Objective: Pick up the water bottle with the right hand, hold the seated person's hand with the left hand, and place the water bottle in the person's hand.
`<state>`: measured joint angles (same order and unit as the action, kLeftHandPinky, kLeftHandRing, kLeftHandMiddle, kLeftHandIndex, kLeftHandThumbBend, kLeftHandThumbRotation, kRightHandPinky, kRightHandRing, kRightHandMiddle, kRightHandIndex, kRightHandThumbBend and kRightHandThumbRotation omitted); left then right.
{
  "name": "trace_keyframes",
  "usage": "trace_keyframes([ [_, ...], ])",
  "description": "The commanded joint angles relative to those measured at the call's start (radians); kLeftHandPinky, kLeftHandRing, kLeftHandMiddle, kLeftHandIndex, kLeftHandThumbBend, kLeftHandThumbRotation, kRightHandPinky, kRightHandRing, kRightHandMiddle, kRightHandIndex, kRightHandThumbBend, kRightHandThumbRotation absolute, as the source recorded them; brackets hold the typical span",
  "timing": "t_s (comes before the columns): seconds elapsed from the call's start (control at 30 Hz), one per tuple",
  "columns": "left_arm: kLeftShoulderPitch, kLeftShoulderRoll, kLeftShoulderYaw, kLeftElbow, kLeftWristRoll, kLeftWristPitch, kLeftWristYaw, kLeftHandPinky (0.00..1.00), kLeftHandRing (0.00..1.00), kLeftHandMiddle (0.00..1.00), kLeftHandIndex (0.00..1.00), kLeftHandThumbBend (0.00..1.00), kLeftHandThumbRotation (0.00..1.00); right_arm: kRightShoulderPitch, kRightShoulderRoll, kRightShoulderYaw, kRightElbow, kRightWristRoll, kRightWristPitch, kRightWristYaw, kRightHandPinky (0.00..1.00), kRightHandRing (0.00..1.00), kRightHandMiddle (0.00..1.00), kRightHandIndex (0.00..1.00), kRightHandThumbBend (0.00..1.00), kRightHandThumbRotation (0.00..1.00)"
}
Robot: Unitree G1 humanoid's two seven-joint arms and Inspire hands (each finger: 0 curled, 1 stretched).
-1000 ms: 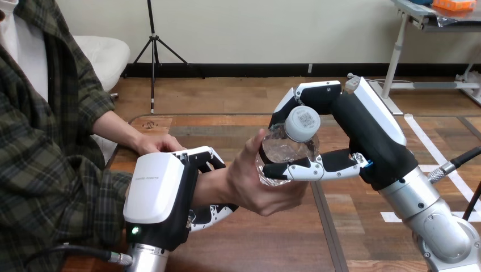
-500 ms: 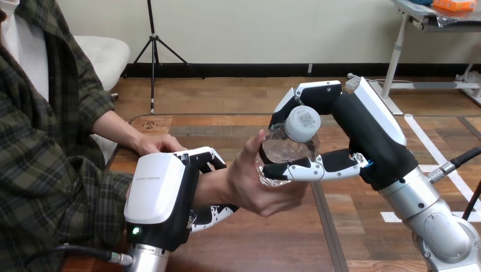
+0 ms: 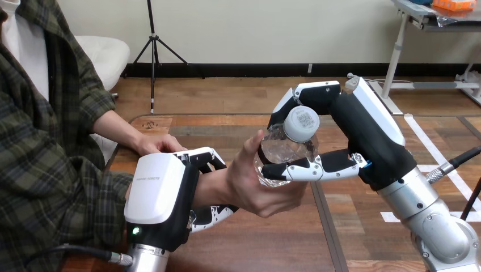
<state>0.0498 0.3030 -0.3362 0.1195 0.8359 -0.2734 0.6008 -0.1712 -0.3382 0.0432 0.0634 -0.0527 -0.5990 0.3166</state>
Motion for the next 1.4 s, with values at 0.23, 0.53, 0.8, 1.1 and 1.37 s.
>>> trace_keyframes([
  [0.23, -0.044, -0.012, -0.013, -0.015, -0.001, -0.056, 0.014, 0.26, 0.30, 0.36, 0.42, 0.84, 0.00, -0.048, 0.006, -0.013, -0.018, -0.010, -0.038, -0.017, 0.43, 0.49, 0.53, 0.48, 0.74, 0.00],
  [0.53, -0.009, -0.016, -0.014, -0.093, -0.013, 0.034, -0.124, 0.32, 0.40, 0.48, 0.51, 0.84, 0.00, -0.056, -0.026, -0.019, -0.013, -0.084, -0.068, -0.023, 0.61, 0.77, 0.86, 0.77, 0.82, 0.00],
  [0.8, 0.027, -0.004, -0.013, -0.214, -0.074, 0.113, -0.350, 0.57, 0.70, 0.78, 0.80, 0.85, 0.02, -0.062, -0.021, -0.023, 0.007, -0.104, -0.106, -0.048, 0.77, 0.91, 0.96, 0.89, 0.85, 0.02],
  [1.1, 0.044, 0.001, -0.003, -0.254, -0.149, 0.073, -0.441, 0.83, 0.94, 0.97, 0.98, 0.92, 0.15, -0.062, -0.010, -0.021, 0.023, -0.106, -0.130, -0.069, 0.91, 0.98, 1.00, 0.92, 0.85, 0.06],
  [1.37, 0.049, 0.013, 0.007, -0.262, -0.234, 0.017, -0.511, 0.97, 0.99, 1.00, 1.00, 0.95, 0.25, -0.057, -0.007, -0.019, 0.025, -0.105, -0.138, -0.076, 0.96, 1.00, 1.00, 0.93, 0.82, 0.08],
])
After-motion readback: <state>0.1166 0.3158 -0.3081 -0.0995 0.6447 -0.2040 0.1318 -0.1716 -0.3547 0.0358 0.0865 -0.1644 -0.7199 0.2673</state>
